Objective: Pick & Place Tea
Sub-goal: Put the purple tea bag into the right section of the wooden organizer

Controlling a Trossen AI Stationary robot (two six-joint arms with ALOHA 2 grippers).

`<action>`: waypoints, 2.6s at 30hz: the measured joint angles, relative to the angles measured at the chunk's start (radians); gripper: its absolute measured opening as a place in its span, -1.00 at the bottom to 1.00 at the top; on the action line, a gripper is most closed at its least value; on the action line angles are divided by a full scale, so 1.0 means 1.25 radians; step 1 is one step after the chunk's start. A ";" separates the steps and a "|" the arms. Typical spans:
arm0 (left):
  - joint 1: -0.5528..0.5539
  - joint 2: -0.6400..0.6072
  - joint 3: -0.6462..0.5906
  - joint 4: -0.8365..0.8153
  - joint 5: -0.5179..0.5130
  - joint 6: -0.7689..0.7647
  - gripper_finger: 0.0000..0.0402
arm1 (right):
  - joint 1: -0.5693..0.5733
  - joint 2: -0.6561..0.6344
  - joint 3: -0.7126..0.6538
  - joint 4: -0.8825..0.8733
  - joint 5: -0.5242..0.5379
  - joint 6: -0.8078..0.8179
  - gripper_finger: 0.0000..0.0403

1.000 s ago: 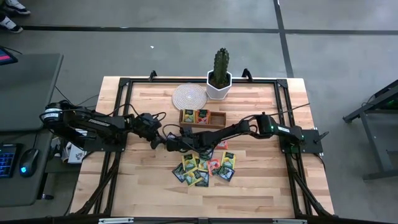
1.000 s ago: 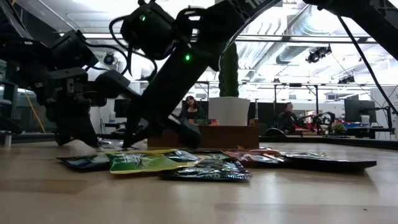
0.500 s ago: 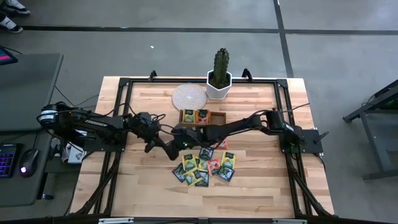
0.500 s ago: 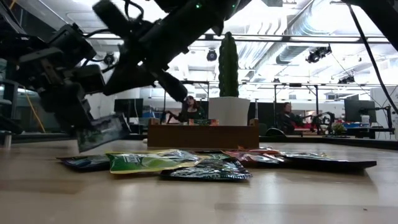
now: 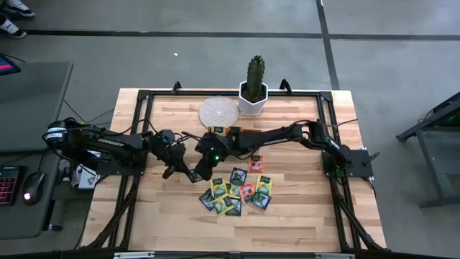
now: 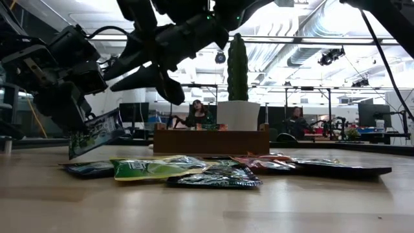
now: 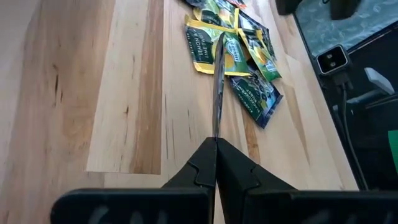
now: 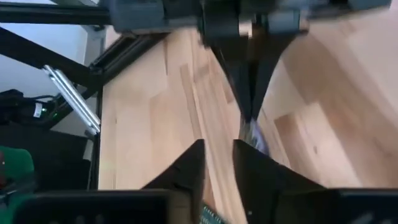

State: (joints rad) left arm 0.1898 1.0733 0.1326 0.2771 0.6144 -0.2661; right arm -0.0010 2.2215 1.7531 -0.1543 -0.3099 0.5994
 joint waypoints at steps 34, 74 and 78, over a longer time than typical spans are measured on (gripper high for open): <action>0.000 0.000 0.077 0.003 0.008 0.020 -1.00 | -0.019 0.005 0.000 -0.089 -0.027 -0.062 -0.55; 0.330 -0.479 0.078 0.015 0.049 -0.111 -0.35 | 0.088 -0.245 0.000 -0.078 0.627 -0.167 -1.00; 0.310 -0.475 0.078 0.046 0.048 -0.130 -0.36 | 0.093 -0.267 0.000 -0.001 0.670 -0.235 -1.00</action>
State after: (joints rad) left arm 0.5771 0.4796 0.2298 0.3350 0.6741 -0.4282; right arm 0.1146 1.8879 1.7531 -0.1558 0.5274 0.3057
